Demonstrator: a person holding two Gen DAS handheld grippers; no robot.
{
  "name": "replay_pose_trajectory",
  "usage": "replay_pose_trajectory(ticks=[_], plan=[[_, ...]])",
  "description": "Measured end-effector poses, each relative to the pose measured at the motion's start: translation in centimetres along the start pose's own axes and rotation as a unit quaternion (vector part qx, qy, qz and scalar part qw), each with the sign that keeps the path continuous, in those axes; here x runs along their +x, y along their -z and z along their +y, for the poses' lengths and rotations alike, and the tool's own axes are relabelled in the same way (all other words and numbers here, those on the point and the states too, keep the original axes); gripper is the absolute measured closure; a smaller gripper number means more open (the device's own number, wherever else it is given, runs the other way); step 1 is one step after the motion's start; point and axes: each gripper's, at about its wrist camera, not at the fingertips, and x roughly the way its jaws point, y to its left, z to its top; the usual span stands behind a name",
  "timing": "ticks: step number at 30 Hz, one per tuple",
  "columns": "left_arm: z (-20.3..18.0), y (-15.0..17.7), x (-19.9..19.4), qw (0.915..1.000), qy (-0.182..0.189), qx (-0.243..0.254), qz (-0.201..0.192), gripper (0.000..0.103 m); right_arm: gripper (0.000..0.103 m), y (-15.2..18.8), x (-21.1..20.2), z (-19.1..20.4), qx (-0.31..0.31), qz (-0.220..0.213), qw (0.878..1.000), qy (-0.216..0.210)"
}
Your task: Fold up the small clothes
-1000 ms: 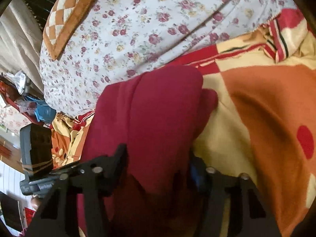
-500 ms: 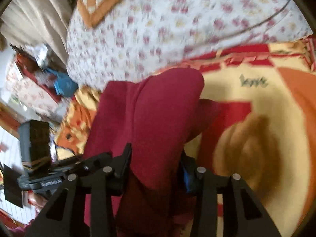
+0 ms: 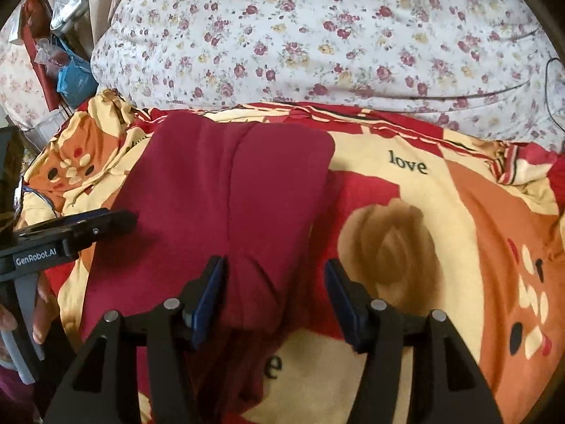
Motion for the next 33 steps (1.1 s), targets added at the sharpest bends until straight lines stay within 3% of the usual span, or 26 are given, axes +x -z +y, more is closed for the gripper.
replay_pose_trajectory(ticks=[7, 14, 33], plan=[[-0.6, 1.3, -2.2, 0.9984, -0.036, 0.010, -0.043, 0.047, 0.042, 1.0, -2.5, 0.8, -0.002, -0.015, 1.000, 0.025], [-1.2, 2.0, -3.5, 0.9971, -0.049, 0.009, -0.057, 0.047, 0.039, 1.5, -5.3, 1.6, -0.015, -0.044, 0.998, 0.051], [-1.5, 2.7, -5.9, 0.9939, -0.067, 0.009, -0.087, 0.047, 0.022, 1.7, -6.7, 2.6, -0.004, -0.071, 0.996, 0.051]])
